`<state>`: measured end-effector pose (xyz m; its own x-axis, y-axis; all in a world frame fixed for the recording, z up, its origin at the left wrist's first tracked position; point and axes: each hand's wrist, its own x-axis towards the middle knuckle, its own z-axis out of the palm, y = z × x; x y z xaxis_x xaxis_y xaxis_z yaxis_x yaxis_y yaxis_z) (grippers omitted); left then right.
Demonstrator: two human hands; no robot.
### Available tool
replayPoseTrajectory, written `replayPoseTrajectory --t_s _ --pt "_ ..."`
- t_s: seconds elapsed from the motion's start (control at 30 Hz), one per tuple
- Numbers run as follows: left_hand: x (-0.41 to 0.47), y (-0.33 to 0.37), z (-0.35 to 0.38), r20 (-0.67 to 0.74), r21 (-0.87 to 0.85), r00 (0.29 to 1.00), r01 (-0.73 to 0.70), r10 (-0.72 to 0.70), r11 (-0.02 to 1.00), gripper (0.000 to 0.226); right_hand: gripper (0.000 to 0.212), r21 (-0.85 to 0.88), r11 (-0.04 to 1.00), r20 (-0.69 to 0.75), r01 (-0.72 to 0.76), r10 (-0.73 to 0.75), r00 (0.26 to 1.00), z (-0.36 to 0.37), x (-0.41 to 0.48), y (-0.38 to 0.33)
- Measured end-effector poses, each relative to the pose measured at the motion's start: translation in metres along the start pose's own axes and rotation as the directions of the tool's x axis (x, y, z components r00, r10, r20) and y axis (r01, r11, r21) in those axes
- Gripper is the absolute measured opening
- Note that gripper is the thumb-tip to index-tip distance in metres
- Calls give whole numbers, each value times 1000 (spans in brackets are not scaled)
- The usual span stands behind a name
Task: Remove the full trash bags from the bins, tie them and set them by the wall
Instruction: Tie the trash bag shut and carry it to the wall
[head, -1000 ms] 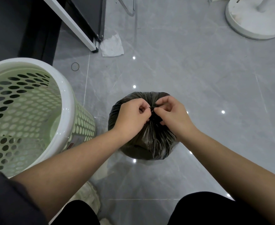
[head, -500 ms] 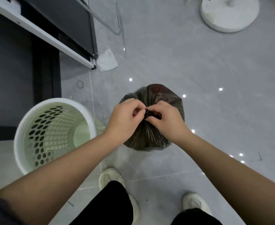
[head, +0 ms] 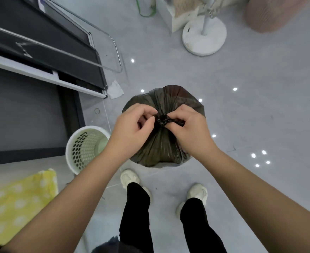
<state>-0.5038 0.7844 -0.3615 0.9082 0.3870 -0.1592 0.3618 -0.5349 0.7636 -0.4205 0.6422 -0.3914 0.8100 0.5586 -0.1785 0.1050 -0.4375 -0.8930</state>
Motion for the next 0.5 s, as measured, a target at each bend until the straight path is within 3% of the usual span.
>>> replayPoseTrajectory --t_s 0.2,0.5 --pt "-16 115 31 68 185 992 -113 102 976 33 12 30 999 -57 -32 34 998 -118 -40 -31" --pt "14 231 113 115 172 975 -210 192 963 32 13 -23 995 -128 -94 90 988 -260 -58 -23"
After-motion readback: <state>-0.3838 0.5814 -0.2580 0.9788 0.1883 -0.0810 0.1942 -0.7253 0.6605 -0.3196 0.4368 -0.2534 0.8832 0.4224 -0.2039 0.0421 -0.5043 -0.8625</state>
